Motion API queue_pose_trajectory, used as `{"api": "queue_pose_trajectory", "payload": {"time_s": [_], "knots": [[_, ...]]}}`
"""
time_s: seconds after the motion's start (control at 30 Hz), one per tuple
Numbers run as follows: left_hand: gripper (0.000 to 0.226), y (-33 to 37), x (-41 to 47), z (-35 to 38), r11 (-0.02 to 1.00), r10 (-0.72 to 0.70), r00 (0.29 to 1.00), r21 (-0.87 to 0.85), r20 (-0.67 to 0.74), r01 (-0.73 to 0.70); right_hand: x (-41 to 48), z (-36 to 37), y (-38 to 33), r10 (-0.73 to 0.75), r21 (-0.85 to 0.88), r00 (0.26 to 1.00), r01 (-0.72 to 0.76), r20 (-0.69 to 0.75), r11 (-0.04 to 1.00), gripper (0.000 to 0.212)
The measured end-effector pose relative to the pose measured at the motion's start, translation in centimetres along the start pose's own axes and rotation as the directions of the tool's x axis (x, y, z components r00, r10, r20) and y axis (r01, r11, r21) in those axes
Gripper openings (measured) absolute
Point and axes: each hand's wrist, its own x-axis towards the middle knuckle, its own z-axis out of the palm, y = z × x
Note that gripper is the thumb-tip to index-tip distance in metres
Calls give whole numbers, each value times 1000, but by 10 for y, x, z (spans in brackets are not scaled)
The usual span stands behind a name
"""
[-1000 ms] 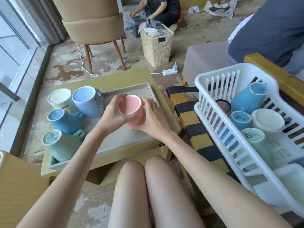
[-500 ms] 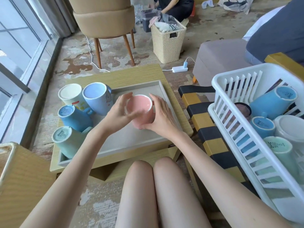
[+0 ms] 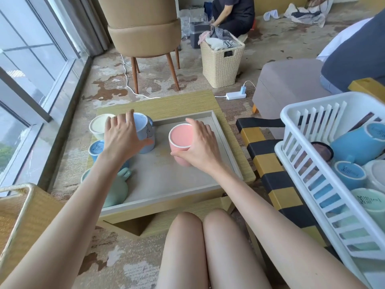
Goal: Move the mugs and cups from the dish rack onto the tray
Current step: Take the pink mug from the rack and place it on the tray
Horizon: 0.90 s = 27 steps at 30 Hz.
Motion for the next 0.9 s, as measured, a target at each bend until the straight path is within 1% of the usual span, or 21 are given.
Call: {"api": "queue_pose_trajectory", "payload": {"time_s": [0.07, 0.1, 0.2, 0.3, 0.43, 0.6, 0.63, 0.7, 0.77, 0.83, 0.9], "knots": [[103, -4, 8, 0, 998, 35, 999, 51, 10, -36, 9, 3, -1, -3, 51, 1000, 2, 20, 999, 102], [103, -6, 13, -1, 998, 33, 999, 50, 25, -34, 14, 5, -1, -9, 68, 999, 7, 31, 998, 101], [109, -11, 21, -4, 1000, 0, 994, 10, 111, -1, 29, 11, -2, -14, 132, 999, 7, 50, 991, 98], [101, -16, 25, -4, 998, 33, 990, -61, 136, -24, 43, 20, -3, -33, 195, 996, 15, 87, 981, 96], [95, -20, 30, -2, 985, 83, 986, -160, 145, -59, 58, 32, -8, -85, 197, 987, 56, 138, 979, 96], [92, -25, 38, -2, 972, 120, 979, -218, 165, -83, 71, 34, -9, -126, 214, 973, 84, 192, 973, 105], [91, -26, 39, -2, 972, 119, 979, -222, 168, -80, 72, 34, -8, -126, 198, 975, 89, 181, 976, 106], [90, -28, 40, -1, 970, 111, 978, -233, 176, -69, 70, 33, -7, -104, 113, 987, 91, 123, 990, 110], [89, -30, 39, 1, 969, 100, 978, -239, 183, -54, 65, 35, -8, -47, 32, 997, 45, 60, 998, 110], [89, -30, 39, 2, 971, 94, 977, -235, 193, -47, 60, 40, -10, 0, 18, 1000, 0, 28, 1000, 99], [89, -30, 38, 3, 971, 85, 974, -236, 211, -33, 60, 43, -12, 9, 68, 1000, -9, 8, 998, 85]]}}
